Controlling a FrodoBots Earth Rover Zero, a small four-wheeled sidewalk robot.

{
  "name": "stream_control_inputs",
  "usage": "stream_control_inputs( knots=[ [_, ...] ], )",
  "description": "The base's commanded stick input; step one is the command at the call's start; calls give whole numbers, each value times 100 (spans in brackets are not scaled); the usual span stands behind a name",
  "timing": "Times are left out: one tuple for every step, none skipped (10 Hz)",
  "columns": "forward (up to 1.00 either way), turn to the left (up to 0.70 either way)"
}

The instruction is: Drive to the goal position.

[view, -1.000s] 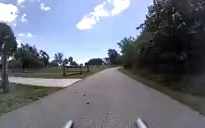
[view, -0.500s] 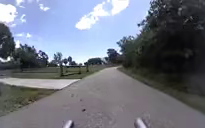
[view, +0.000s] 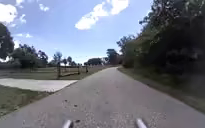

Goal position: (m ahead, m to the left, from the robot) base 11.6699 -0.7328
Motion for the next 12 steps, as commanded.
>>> stream_control_inputs(
  knots=[
    [50,0],
    [50,0],
    [50,0],
    [50,0],
    [50,0],
    [50,0],
    [50,0],
    [50,0],
    [50,0],
    [50,0],
    [50,0],
    [50,-7]
  ],
)
